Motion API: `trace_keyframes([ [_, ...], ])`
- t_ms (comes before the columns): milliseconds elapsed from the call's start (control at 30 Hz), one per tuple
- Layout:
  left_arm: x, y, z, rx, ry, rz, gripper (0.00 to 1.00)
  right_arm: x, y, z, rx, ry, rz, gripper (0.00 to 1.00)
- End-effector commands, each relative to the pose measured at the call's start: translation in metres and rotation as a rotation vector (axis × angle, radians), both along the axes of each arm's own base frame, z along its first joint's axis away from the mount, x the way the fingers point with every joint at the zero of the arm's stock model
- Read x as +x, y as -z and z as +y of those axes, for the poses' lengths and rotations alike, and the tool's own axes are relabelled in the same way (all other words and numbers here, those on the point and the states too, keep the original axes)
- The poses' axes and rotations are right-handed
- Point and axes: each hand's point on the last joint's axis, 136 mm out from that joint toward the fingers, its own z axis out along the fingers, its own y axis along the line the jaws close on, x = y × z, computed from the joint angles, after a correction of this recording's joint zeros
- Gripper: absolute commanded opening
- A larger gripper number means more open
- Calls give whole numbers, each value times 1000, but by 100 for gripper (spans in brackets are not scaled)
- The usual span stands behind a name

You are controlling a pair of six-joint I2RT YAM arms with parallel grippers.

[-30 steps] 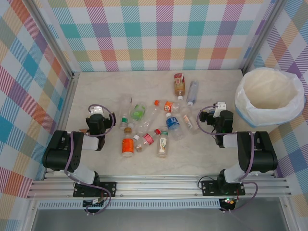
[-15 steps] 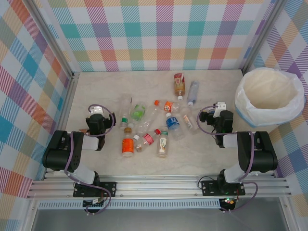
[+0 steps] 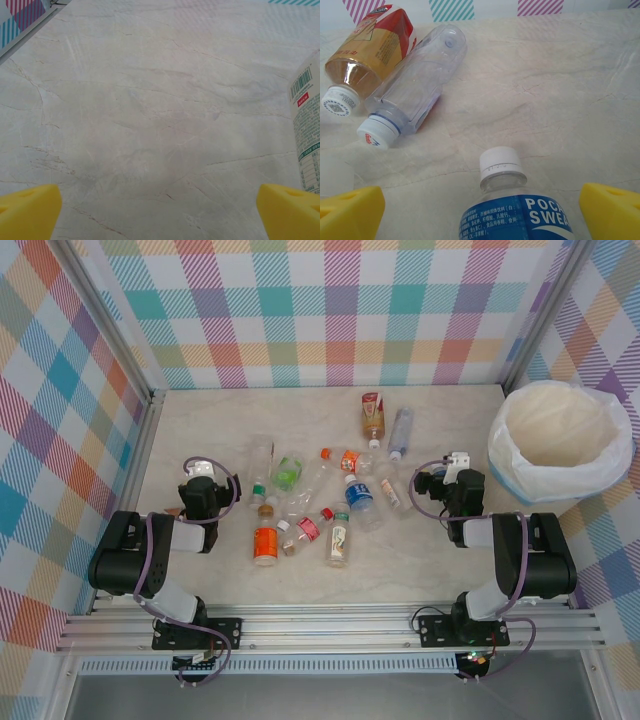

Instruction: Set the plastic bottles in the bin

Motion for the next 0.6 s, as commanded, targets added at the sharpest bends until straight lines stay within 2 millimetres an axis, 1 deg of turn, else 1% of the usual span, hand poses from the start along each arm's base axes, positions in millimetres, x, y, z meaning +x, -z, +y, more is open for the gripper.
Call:
trace_keyframes([
  [0, 7, -18, -3, 1, 10, -42, 100, 5, -5, 1, 9, -8, -15, 100],
  [33, 7, -19, -3, 1, 10, -38, 100, 5, -5, 1, 7, -9, -15, 100],
  [167, 8, -27, -7, 3, 31, -21, 100, 3, -10, 13, 5, -81, -19, 100],
  [267, 2, -43, -2, 6, 5, -53, 100, -1, -22, 14, 6, -86, -26, 100],
  [333, -5, -58, 1, 1, -17, -65, 100, -4, -31, 19, 7, -120, -22, 100],
  [433, -14, -80, 4, -57, -60, -61, 100, -9, -36, 27, 28, -163, 25, 100],
  [500, -20, -93, 5, -111, -98, -56, 100, -12, -41, 36, 53, -208, 54, 100],
  [567, -27, -103, 5, -170, -131, -34, 100, -15, -48, 46, 96, -247, 71, 100],
])
